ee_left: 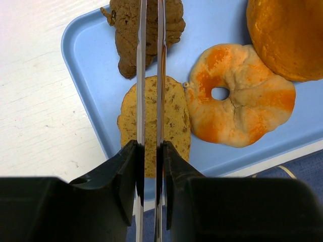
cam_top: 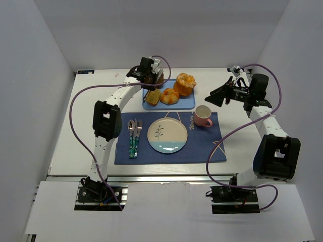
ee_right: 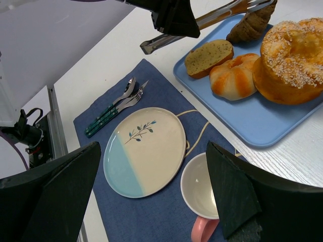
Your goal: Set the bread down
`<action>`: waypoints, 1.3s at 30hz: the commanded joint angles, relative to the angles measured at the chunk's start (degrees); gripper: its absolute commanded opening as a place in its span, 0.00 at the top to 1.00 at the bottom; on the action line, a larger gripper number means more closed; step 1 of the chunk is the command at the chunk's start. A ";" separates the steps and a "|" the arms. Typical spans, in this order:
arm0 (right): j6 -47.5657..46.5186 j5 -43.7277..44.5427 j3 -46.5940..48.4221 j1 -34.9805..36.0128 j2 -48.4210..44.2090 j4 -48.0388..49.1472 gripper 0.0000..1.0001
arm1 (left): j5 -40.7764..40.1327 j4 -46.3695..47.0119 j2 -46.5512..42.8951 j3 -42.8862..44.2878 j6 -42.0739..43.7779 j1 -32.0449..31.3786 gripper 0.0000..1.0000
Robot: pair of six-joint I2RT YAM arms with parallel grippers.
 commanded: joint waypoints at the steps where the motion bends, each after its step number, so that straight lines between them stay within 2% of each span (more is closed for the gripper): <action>1: 0.25 -1.44 -0.23 -0.37 -2.19 2.44 0.11 | -0.70 1.16 -5.14 0.98 -0.02 -0.31 0.97; 4: 0.25 -1.44 -0.41 -0.37 -2.19 2.44 0.11 | -1.58 2.40 -7.25 -0.78 0.15 -0.31 1.00; 39: 0.42 -1.79 -1.20 -0.37 -2.46 2.71 0.11 | 0.70 5.83 -16.48 -6.85 -3.19 0.48 1.00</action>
